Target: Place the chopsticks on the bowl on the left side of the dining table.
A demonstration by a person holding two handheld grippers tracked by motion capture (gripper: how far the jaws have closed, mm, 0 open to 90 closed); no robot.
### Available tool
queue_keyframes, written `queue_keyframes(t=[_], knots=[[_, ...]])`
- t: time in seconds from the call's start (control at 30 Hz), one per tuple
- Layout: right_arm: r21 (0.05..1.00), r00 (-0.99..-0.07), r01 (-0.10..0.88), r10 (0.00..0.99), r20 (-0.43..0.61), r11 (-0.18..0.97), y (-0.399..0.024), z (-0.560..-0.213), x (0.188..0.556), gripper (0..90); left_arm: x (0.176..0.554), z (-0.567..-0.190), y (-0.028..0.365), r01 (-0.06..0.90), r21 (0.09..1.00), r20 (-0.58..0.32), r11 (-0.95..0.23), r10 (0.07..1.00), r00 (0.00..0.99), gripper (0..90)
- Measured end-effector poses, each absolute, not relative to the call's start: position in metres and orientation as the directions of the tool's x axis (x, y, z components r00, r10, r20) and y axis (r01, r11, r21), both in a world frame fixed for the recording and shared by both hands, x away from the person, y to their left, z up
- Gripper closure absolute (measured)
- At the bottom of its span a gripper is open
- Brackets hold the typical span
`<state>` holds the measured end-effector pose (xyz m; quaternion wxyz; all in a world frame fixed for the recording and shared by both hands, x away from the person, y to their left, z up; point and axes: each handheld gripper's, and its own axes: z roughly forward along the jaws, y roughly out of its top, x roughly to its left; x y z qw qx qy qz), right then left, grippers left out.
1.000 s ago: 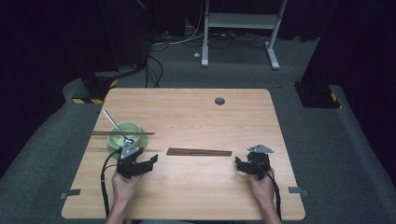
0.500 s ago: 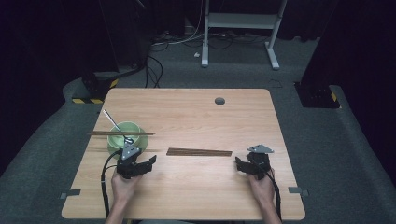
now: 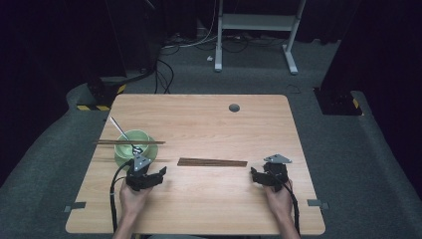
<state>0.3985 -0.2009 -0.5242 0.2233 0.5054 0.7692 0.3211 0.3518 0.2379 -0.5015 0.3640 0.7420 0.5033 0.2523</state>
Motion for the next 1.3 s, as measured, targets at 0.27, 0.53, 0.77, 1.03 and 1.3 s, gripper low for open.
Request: queue_keyframes(t=[0.27,0.53,0.77,1.03,1.3], knots=[[0.72,-0.389,0.634,0.921,-0.019,0.283,-0.201,-0.524,0.399,22.5,0.355,-0.509,0.242,0.578,0.786,0.007,-0.221,0.937,0.349,30.4],[0.719,-0.389,0.634,0.921,-0.019,0.283,-0.201,-0.524,0.399,22.5,0.358,-0.515,0.243,0.592,0.77,0.036,-0.239,0.942,0.334,30.7],[0.719,-0.389,0.634,0.921,-0.019,0.283,-0.201,-0.524,0.399,22.5,0.36,-0.521,0.242,0.601,0.762,0.044,-0.241,0.945,0.324,31.1],[0.72,-0.389,0.634,0.921,-0.019,0.283,-0.201,-0.524,0.399,22.5,0.363,-0.527,0.244,0.616,0.754,0.034,-0.228,0.95,0.31,31.1],[0.72,-0.389,0.634,0.921,-0.019,0.283,-0.201,-0.524,0.399,22.5,0.363,-0.527,0.246,0.619,0.752,0.03,-0.225,0.951,0.309,31.1]])
